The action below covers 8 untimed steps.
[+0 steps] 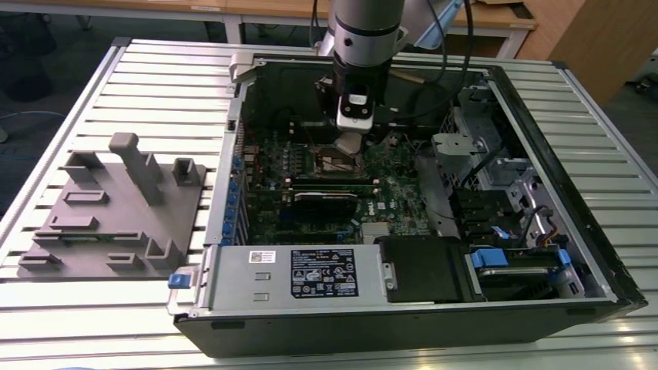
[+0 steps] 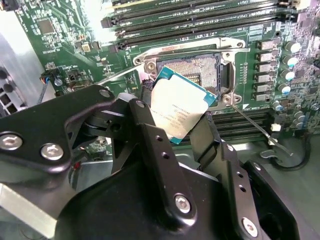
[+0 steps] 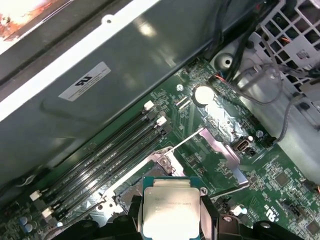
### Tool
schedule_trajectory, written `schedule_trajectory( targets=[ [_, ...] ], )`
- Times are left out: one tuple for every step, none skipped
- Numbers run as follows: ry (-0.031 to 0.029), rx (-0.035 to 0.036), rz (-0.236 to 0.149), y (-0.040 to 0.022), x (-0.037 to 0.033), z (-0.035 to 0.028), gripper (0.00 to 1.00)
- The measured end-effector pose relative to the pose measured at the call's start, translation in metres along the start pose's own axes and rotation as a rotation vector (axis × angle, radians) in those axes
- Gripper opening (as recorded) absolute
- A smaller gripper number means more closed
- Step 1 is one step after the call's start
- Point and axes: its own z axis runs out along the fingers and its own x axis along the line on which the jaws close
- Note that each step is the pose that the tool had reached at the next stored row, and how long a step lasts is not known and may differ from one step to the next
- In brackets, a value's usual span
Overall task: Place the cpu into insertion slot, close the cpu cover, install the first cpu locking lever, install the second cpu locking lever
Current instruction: 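Place the cpu into insertion slot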
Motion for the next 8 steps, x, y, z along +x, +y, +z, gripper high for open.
schedule_trajectory(
  targets=[
    [-0.0008,0.0,0.009,0.0,0.0,0.0,0.54],
    [-0.0012,0.0,0.014,0.0,0.0,0.0001,0.54],
    [-0.0016,0.0,0.018,0.0,0.0,0.0001,0.54],
    [-0.0018,0.0,0.021,0.0,0.0,0.0001,0.54],
    [-0.0021,-0.0001,0.023,0.0,0.0,0.0001,0.54],
    [-0.0023,-0.0001,0.025,0.0,0.0,0.0001,0.54],
    [-0.0025,0.0,0.028,0.0,0.0,0.0001,0.54],
    [-0.0026,-0.0001,0.029,0.0,0.0,0.0001,0.54]
  ],
)
